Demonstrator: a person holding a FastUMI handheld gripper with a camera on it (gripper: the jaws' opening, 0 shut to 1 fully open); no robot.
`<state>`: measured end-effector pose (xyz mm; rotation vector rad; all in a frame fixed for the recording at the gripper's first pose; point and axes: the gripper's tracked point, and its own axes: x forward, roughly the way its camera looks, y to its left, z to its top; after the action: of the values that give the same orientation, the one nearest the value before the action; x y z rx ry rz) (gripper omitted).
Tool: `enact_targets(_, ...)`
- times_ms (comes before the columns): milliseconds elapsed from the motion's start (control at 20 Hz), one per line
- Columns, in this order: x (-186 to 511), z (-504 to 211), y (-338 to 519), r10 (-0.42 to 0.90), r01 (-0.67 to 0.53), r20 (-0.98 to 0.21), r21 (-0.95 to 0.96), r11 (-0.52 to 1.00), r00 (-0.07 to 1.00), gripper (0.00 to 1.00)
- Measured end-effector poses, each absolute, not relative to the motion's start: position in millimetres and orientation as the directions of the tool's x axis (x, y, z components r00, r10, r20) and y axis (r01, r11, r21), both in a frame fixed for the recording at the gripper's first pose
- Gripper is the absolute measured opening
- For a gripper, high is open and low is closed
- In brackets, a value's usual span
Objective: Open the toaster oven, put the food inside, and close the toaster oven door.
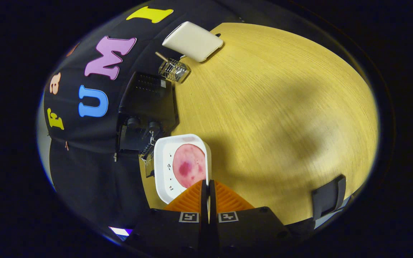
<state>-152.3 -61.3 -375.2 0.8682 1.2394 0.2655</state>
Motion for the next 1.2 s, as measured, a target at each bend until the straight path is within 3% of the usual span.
enact_targets(550, -149, -328, 57, 0.6, 0.319, -0.704, 0.708, 0.63, 0.38, 0.05)
enact_targets(950, -147, -344, 139, 0.539, 0.495, -0.75, 0.66, 0.565, 0.384, 0.05)
enact_targets(1200, -112, -353, 175, 0.448, 0.603, -0.765, 0.643, 0.473, 0.464, 0.05)
